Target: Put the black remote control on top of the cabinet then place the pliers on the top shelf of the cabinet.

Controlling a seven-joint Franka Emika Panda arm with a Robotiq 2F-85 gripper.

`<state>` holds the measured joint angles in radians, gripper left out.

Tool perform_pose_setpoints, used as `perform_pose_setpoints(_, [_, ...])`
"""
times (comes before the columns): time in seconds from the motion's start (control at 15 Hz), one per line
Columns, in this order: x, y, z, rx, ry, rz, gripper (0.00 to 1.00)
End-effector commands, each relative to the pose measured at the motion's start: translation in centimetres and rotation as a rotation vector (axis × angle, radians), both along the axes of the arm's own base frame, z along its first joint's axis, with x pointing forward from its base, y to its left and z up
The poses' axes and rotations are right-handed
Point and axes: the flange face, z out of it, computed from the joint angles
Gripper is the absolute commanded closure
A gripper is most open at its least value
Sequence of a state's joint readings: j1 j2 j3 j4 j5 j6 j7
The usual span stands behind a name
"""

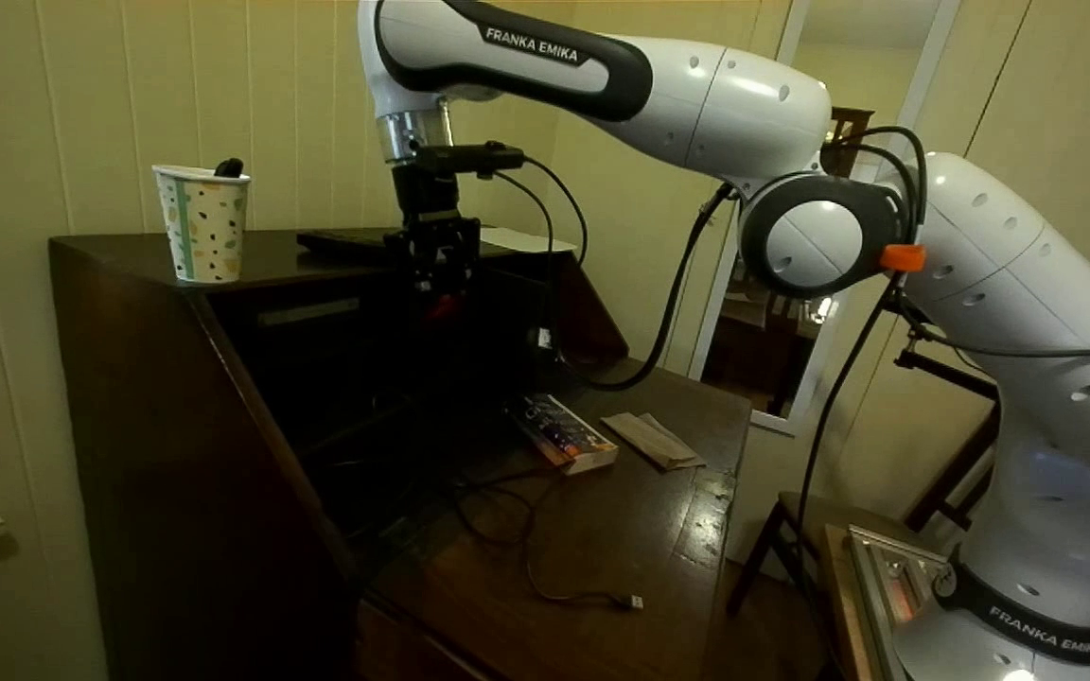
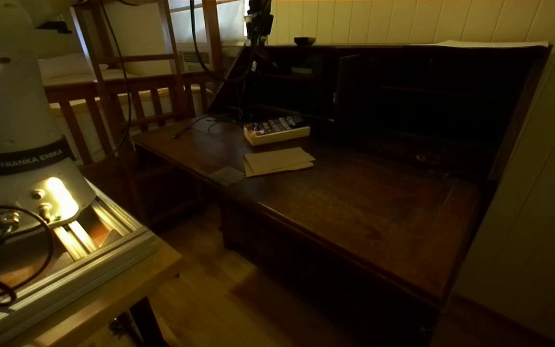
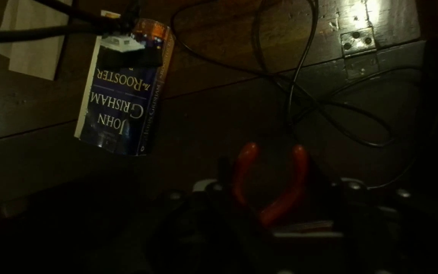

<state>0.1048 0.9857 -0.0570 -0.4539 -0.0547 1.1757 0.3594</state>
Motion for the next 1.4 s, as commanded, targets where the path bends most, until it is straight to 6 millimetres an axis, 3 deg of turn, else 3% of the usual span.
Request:
perform_pose_setpoints(0.0, [0.5,0.9,0.5,-0.035,-0.061,-0.075,0.73])
perform_pose_setpoints(0.4, [2.3,0.8,1.0,-0.022,-0.217,-0.252,0.73])
perform_pose_setpoints(1.07, [3.6,-1.1,-0.2,-0.009,-0.269,-0.305,0.73])
perform_pose_setpoints(1.13, [3.2,-0.7,-0.2,-0.035,-0.246,-0.27,0.48])
perform_pose_setpoints(1.33, [3.4,-1.2,-0.5,-0.033,-0.251,-0.281,0.48])
